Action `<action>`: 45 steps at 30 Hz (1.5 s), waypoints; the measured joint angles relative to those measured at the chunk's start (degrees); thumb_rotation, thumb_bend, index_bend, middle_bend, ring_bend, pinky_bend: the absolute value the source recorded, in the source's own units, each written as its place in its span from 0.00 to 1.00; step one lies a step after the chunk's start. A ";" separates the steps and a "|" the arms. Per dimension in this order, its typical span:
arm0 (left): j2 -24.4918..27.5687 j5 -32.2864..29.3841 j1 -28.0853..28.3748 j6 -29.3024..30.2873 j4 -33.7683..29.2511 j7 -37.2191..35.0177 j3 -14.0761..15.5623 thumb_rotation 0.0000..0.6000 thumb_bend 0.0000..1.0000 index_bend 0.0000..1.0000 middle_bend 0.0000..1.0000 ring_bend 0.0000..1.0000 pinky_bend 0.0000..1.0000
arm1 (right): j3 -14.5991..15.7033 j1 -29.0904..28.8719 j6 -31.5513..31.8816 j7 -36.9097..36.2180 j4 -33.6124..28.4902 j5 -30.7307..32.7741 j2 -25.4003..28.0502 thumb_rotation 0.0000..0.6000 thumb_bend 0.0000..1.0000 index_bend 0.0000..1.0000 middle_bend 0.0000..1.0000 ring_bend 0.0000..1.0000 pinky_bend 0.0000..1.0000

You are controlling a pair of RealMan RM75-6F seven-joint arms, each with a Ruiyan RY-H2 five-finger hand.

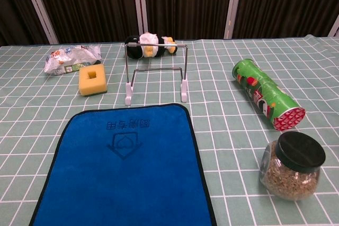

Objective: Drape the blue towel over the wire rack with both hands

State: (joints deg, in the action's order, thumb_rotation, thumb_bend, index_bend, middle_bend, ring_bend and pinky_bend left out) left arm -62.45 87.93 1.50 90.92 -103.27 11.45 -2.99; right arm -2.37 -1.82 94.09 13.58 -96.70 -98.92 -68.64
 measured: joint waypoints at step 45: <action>-4.38 -8.49 3.57 -4.86 3.23 6.98 -2.73 1.00 0.00 0.00 0.00 0.00 0.00 | -0.21 -45.09 -44.63 -4.15 25.32 -9.81 -26.87 1.00 0.07 0.17 0.05 0.00 0.00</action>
State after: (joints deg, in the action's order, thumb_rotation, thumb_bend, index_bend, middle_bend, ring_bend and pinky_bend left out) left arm -66.83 79.44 5.07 86.06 -100.04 18.43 -5.72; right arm -2.58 -46.91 49.47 9.43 -71.38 -108.73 -95.51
